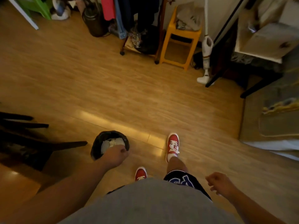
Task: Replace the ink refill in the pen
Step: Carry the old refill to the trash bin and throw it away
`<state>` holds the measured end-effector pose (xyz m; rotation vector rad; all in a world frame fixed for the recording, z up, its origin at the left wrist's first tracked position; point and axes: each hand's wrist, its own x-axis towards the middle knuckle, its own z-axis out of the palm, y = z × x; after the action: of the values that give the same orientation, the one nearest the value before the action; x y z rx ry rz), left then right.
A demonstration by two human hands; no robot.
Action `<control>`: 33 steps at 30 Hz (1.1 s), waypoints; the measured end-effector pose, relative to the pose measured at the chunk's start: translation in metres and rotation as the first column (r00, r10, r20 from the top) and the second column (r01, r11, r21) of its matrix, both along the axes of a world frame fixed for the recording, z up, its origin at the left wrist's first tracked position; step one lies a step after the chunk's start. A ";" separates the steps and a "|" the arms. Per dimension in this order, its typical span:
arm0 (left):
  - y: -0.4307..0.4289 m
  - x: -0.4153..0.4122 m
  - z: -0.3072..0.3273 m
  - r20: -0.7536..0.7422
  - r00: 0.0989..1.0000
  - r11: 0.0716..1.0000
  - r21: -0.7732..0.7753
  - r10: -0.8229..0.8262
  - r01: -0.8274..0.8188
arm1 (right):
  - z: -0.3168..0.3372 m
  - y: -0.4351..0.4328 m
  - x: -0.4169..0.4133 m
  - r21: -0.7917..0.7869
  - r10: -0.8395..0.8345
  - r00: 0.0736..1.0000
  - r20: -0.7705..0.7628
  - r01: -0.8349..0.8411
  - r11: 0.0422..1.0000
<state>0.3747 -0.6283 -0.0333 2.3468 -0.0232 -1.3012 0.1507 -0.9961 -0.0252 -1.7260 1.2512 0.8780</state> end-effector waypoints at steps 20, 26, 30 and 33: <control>-0.046 0.122 -0.001 -0.083 0.775 0.776 0.149 0.627 -0.612 | -0.024 -0.075 0.500 -0.034 0.695 0.698 0.174 -0.701 0.713; 0.007 0.166 -0.027 -0.143 0.636 0.652 0.179 0.758 -0.737 | -0.029 0.011 0.629 -0.029 0.790 0.583 0.187 -0.801 0.598; 0.048 0.230 -0.024 -0.113 0.561 0.572 0.164 0.820 -0.804 | -0.019 0.052 0.694 -0.010 0.829 0.540 0.147 -0.837 0.547; 0.077 0.289 -0.017 -0.096 0.531 0.538 0.097 0.842 -0.837 | -0.009 0.070 0.738 -0.033 0.830 0.542 0.132 -0.834 0.550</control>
<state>0.6639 -0.5508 -0.0500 1.8198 1.0718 -0.9067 0.8883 -0.9265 -0.0339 -2.3368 0.2153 1.2650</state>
